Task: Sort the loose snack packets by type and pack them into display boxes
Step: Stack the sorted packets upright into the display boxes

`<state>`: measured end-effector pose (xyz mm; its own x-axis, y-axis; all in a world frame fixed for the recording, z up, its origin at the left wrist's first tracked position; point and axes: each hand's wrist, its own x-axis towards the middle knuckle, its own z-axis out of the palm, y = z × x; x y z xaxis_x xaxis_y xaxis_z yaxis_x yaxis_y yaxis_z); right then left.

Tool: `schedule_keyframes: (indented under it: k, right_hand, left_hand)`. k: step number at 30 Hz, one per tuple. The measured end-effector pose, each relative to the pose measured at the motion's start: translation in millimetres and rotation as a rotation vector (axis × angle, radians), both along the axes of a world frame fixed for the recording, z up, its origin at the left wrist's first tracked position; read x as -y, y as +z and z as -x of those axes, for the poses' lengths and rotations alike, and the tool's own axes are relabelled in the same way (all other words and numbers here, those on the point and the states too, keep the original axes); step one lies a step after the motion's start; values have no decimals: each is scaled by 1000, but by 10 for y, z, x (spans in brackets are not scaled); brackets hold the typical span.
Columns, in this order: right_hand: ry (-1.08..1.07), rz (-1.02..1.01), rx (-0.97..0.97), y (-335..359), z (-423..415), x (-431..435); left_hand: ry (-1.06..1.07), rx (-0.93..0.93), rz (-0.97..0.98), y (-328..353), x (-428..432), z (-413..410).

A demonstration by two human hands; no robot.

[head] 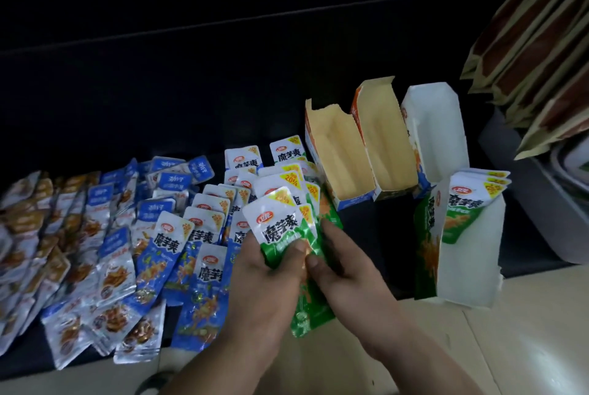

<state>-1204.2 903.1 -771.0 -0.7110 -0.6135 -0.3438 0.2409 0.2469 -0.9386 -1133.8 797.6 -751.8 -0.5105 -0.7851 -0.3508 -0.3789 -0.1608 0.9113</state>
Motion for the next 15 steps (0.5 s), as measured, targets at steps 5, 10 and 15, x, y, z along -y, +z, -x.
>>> schedule_keyframes:
  k: [5, 10, 15]
  right_hand:
    - [12, 85, -140, 350, 16, -93]
    - [-219, 103, -203, 535, 400, -507]
    - [-409, 109, -282, 724, 801, -1173]
  left_hand:
    - [-184, -25, 125, 263, -32, 28]
    - [-456, -147, 80, 514, -329, 370]
    - [-710, -217, 138, 598, -773, 973]
